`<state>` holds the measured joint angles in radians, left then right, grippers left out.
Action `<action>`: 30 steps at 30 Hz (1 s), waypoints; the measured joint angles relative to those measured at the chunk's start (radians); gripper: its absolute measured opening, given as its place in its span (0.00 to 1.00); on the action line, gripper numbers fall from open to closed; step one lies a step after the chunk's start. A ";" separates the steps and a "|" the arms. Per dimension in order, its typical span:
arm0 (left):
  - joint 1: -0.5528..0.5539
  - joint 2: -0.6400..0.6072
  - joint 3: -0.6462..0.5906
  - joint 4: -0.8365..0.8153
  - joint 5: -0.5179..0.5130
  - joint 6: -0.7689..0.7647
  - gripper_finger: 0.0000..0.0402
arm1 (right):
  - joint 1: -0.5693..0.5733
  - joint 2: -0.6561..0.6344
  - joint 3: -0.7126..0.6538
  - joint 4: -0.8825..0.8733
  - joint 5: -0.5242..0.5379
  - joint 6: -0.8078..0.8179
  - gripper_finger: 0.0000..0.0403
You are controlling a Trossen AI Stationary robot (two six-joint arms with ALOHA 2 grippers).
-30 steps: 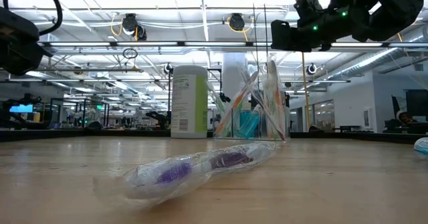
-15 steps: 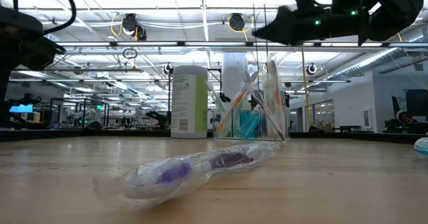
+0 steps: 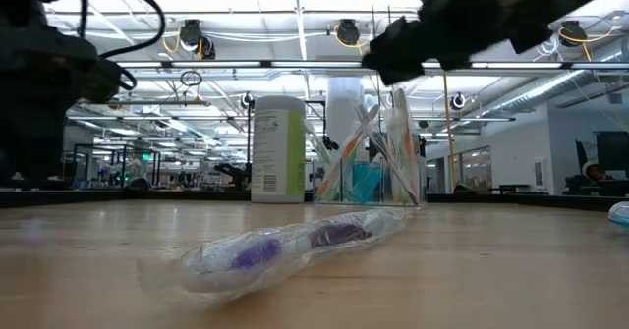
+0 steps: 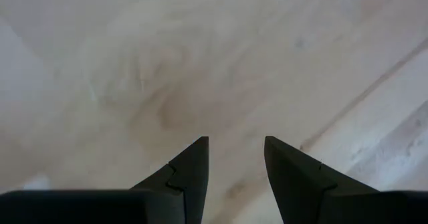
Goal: Pick & Place toothbrushing station
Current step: Put the purple toothbrush into the transparent organizer
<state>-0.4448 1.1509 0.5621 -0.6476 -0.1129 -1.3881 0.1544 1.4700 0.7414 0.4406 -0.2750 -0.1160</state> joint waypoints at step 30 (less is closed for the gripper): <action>0.276 0.000 0.001 0.365 0.140 0.572 0.37 | 0.147 0.504 0.287 -0.212 0.036 -0.155 0.27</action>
<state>-0.1683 1.1507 0.5629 -0.2825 0.0273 -0.8165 0.3012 1.9743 1.0286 0.2287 -0.2394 -0.2707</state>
